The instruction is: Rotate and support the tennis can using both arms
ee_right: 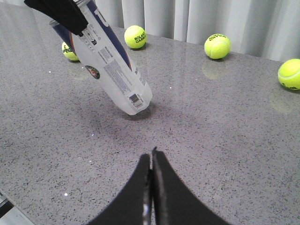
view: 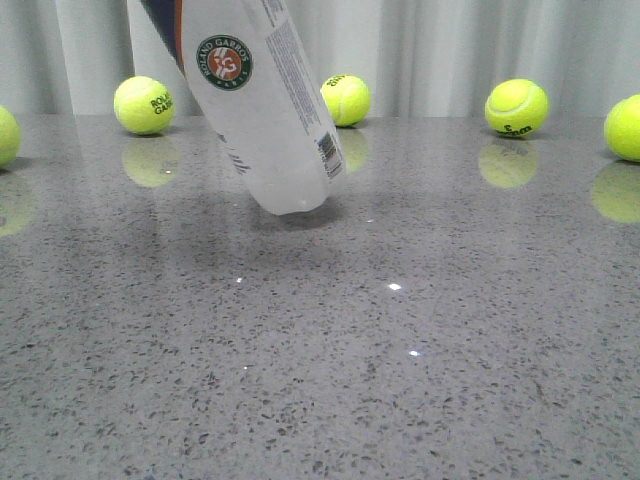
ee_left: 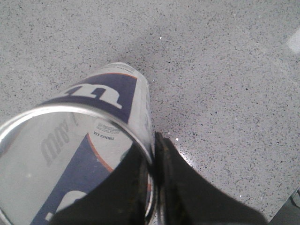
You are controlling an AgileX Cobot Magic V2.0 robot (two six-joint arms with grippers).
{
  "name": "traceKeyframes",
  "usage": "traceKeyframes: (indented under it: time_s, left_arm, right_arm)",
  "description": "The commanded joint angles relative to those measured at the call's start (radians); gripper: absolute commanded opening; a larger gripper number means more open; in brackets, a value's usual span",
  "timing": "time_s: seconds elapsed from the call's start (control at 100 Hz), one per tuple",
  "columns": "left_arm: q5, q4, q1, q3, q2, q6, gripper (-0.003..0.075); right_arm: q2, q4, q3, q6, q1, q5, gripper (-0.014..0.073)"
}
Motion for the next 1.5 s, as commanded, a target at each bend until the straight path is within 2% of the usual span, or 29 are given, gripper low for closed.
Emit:
traceKeyframes:
  time_s: [0.0, 0.11, 0.33, 0.44, 0.72, 0.85, 1.15, 1.28, 1.35, 1.49]
  left_arm:
    - [0.013, -0.035, -0.008, -0.031, -0.034, 0.014, -0.0013]
    - [0.013, -0.035, -0.008, -0.031, -0.034, 0.014, 0.0056]
    - [0.008, -0.035, -0.008, -0.031, -0.026, 0.014, 0.0309]
    - [0.004, -0.046, -0.008, -0.038, -0.007, 0.014, 0.0350]
    - [-0.029, -0.174, -0.008, -0.164, 0.065, 0.014, 0.0350]
    - [-0.032, -0.182, -0.008, -0.208, 0.094, 0.014, 0.0351]
    - [-0.102, -0.219, -0.008, -0.216, 0.107, 0.016, 0.0349]
    - [-0.155, -0.219, -0.010, -0.216, 0.094, 0.056, 0.0344]
    - [-0.210, -0.201, -0.010, -0.216, 0.071, 0.059, 0.0288]
    - [-0.333, -0.156, -0.010, -0.162, -0.005, 0.059, 0.0044]
  right_arm:
    - [0.013, 0.016, -0.024, -0.006, -0.006, -0.068, -0.0060]
    - [0.013, 0.016, -0.024, -0.006, -0.006, -0.068, -0.0060]
    - [0.013, 0.016, -0.024, -0.006, -0.006, -0.068, -0.0060]
    - [0.013, 0.016, -0.024, -0.006, -0.006, -0.068, -0.0060]
    - [0.013, 0.016, -0.024, -0.006, -0.006, -0.068, -0.0060]
    - [0.013, 0.016, -0.024, -0.006, -0.006, -0.068, -0.0060]
    - [0.013, 0.016, -0.024, -0.006, -0.006, -0.068, -0.0060]
    - [0.013, 0.016, -0.024, -0.006, -0.006, -0.068, -0.0060]
    - [0.013, 0.016, -0.024, -0.006, -0.006, -0.068, -0.0060]
    - [0.013, 0.016, -0.024, -0.006, -0.006, -0.068, -0.0060]
